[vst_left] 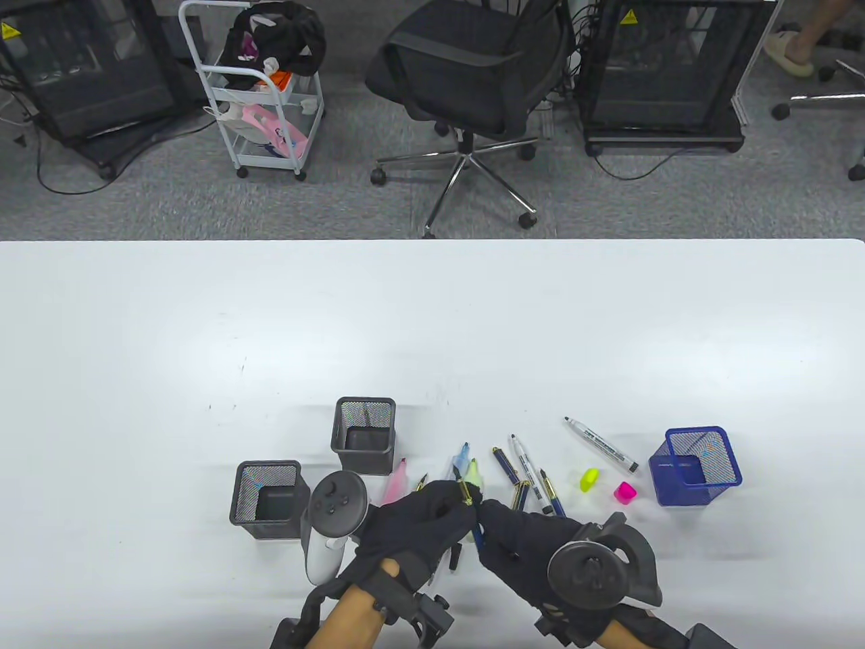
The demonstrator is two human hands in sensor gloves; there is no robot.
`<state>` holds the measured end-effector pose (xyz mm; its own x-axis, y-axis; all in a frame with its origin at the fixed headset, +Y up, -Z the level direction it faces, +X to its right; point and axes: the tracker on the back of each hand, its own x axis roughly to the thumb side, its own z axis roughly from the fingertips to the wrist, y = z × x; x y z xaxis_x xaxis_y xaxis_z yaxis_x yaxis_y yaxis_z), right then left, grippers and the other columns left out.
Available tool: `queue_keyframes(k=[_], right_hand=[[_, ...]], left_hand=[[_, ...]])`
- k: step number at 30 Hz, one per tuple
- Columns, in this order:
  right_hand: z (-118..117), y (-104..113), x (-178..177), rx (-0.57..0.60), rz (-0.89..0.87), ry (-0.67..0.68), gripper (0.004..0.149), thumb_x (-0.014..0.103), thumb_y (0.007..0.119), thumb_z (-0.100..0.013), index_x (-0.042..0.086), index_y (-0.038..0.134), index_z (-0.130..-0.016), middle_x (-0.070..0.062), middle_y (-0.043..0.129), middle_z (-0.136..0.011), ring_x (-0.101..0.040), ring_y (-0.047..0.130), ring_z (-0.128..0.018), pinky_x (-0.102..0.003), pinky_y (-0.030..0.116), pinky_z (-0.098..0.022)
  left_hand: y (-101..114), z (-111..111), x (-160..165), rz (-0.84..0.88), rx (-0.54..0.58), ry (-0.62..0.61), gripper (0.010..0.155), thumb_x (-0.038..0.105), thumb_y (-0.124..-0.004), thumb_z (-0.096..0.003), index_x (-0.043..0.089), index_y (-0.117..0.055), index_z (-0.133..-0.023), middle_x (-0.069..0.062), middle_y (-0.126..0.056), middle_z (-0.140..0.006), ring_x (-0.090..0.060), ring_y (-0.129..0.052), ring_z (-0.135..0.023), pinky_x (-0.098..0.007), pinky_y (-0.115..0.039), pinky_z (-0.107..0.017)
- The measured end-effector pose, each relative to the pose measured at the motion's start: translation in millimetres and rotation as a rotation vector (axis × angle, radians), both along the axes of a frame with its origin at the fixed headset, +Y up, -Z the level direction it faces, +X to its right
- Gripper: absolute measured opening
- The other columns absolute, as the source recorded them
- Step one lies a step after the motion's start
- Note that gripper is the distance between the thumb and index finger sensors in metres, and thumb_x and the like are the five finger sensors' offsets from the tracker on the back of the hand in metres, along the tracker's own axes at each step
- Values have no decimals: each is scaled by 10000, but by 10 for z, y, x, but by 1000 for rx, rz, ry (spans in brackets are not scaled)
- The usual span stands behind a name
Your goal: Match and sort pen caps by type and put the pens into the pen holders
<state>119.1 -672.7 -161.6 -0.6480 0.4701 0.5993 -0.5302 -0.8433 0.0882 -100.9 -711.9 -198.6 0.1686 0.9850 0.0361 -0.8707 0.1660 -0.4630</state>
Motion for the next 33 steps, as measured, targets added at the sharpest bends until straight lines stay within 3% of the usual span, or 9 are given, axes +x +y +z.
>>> queue_keyframes(k=[3, 5, 6, 9, 10, 18, 25, 33], right_hand=[[-93, 22, 129, -52, 62, -155, 587, 368, 945, -392, 38, 777, -848, -169, 1033, -644, -288, 1123, -451, -329, 970, -268], [-223, -2, 229, -130, 109, -291, 587, 371, 961, -383, 31, 796, -831, -174, 1046, -617, -287, 1128, -416, -321, 967, -235], [-312, -29, 263, -226, 162, -351, 599, 380, 966, -379, 26, 796, -831, -180, 1044, -616, -291, 1126, -409, -315, 962, -225], [-532, -137, 240, -429, 206, -466, 630, 406, 993, -359, 14, 805, -816, -192, 1045, -599, -289, 1122, -364, -302, 942, -179], [-560, -150, 226, -443, 238, -480, 632, 415, 993, -360, 19, 805, -815, -184, 1047, -598, -278, 1123, -358, -291, 941, -173], [-864, -486, -91, -417, 546, -655, 600, 391, 1027, -335, 41, 821, -777, -156, 1065, -554, -203, 1110, -231, -248, 916, -100], [-943, -567, -319, -331, 724, -707, 573, 420, 1033, -332, 65, 847, -743, -131, 1083, -506, -154, 1085, -136, -222, 896, -49], [-995, -634, -447, -324, 829, -763, 573, 435, 1030, -335, 63, 852, -732, -119, 1091, -493, -142, 1083, -109, -214, 892, -33]], left_hand=[[172, 13, -57, -226, 142, 42, 463, 375, -809, -506, 222, -798, -942, -326, -753, -1020, -550, -911, -835, -761, -668, -569], [285, 49, -111, -396, 253, 113, 464, 376, -790, -512, 224, -779, -950, -264, -898, -917, -484, -1013, -745, -735, -720, -544], [335, 68, -141, -473, 308, 163, 467, 376, -783, -512, 216, -775, -951, -213, -960, -852, -431, -1060, -685, -714, -751, -528], [385, 94, -186, -526, 346, 245, 475, 370, -775, -514, 171, -767, -945, -189, -983, -785, -389, -1070, -613, -703, -759, -510], [383, 94, -193, -526, 343, 254, 476, 368, -777, -514, 164, -768, -944, -191, -984, -782, -389, -1070, -610, -704, -758, -508], [338, 88, -234, -533, 328, 254, 475, 370, -791, -511, 163, -777, -938, -193, -985, -783, -398, -1067, -611, -708, -754, -509], [348, 83, -269, -523, 327, 259, 472, 370, -802, -509, 161, -788, -932, -197, -986, -787, -403, -1067, -614, -709, -754, -508], [347, 77, -289, -522, 338, 258, 467, 376, -817, -502, 159, -811, -915, -200, -1001, -775, -403, -1077, -603, -706, -763, -502]])
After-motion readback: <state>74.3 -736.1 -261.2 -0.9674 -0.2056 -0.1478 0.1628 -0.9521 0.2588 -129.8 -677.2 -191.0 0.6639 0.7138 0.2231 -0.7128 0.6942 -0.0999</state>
